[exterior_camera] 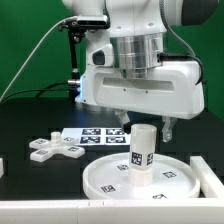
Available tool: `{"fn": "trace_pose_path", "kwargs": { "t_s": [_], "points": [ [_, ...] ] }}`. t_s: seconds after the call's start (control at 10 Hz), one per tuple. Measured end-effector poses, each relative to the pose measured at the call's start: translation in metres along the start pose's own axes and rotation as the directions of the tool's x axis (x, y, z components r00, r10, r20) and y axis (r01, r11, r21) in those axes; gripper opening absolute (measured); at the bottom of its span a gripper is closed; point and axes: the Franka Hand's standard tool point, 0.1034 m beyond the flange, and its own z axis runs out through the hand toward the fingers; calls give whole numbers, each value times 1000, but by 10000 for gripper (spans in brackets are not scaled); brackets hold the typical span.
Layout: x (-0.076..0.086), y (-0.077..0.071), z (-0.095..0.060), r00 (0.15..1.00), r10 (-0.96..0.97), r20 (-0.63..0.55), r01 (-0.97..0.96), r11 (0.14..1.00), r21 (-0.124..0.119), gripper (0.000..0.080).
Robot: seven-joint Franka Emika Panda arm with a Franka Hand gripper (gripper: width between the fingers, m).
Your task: Assemble round table
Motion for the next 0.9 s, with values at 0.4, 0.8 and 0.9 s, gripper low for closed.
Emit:
{"fn": "trace_pose_path", "kwargs": {
  "t_s": [0.4, 0.8, 0.9],
  "points": [
    [5, 0, 2, 893, -450, -25, 449, 893, -36, 649],
    [8, 2, 3, 839, -543, -35, 542, 839, -44, 518],
    [8, 2, 3, 840, -541, -35, 540, 841, -44, 400]
  ]
}}
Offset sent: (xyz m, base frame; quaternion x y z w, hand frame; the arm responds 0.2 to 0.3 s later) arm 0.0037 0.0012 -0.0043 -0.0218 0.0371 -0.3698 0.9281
